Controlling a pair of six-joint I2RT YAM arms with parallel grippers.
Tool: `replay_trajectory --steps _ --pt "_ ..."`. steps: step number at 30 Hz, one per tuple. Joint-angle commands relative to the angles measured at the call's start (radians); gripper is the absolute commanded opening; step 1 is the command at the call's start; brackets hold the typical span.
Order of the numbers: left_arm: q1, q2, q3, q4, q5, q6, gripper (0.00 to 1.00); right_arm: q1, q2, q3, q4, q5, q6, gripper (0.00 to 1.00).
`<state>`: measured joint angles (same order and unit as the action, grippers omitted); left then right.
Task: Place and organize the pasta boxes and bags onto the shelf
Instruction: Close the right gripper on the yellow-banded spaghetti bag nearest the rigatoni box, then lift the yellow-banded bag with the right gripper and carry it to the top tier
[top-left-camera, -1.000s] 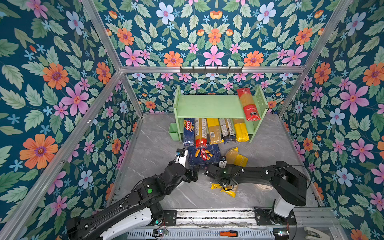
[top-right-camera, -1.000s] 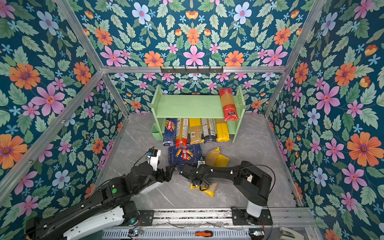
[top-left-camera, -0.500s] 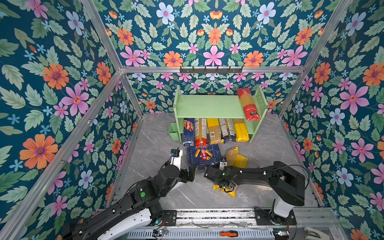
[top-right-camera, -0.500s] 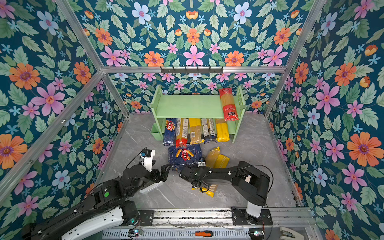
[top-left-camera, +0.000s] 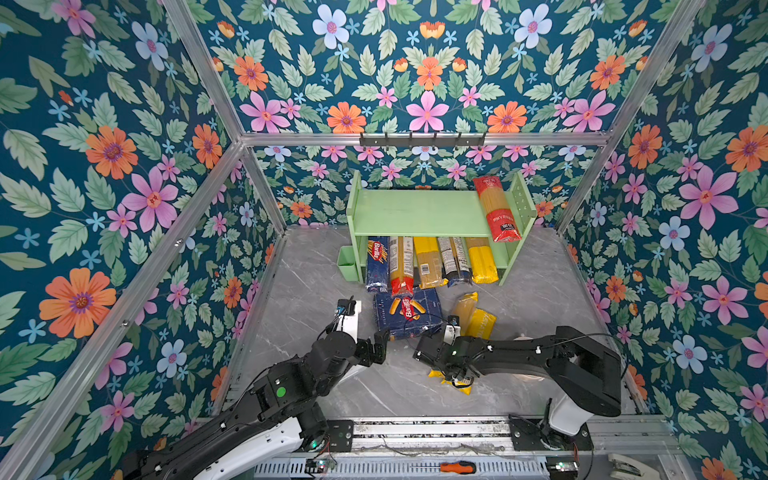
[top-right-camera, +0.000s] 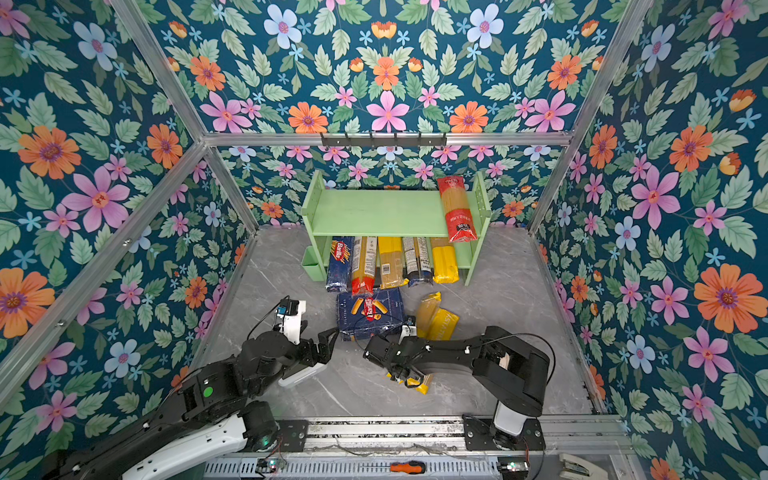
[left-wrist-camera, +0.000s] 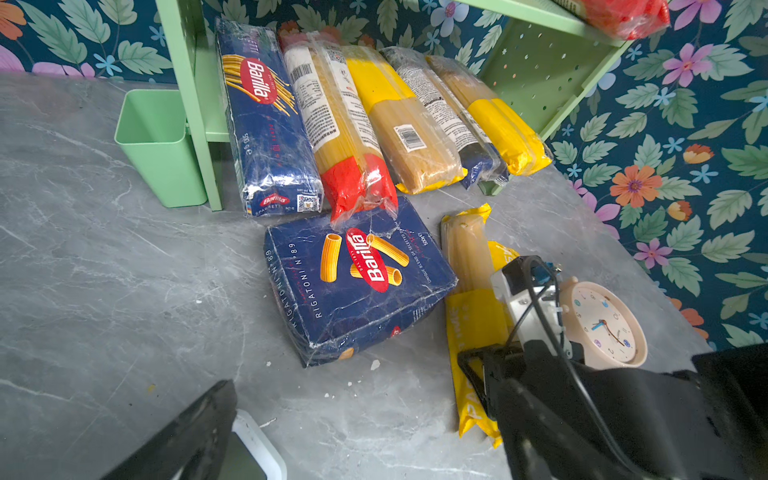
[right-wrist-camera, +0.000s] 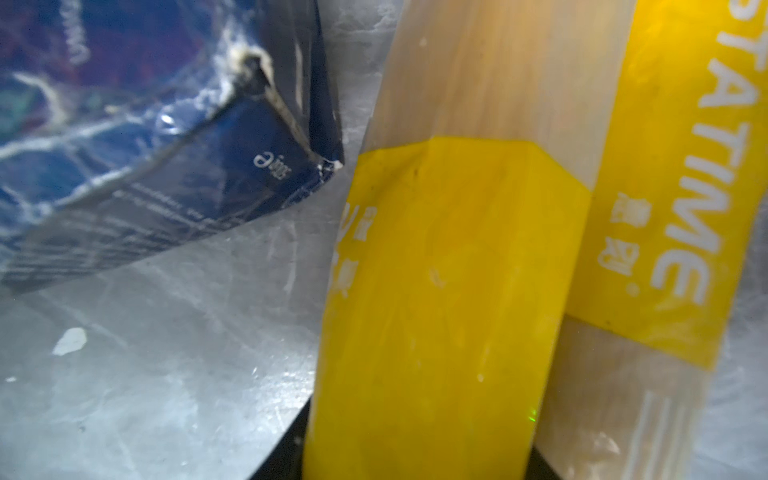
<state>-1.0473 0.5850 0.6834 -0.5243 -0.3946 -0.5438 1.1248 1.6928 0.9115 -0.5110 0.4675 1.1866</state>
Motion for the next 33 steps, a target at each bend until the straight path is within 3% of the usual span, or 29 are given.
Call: replay_trajectory --steps 1,13,33 --pt "0.001 0.005 0.004 0.0 -0.014 0.002 1.0 0.002 -0.005 -0.009 -0.085 -0.133 0.011 0.41" --pt "0.001 0.032 0.019 0.01 -0.011 -0.001 1.0 0.003 -0.113 -0.055 -0.093 -0.127 0.013 0.21" --pt "0.001 0.147 0.062 0.073 0.022 0.018 1.0 0.006 -0.466 -0.109 -0.221 -0.105 -0.06 0.16"
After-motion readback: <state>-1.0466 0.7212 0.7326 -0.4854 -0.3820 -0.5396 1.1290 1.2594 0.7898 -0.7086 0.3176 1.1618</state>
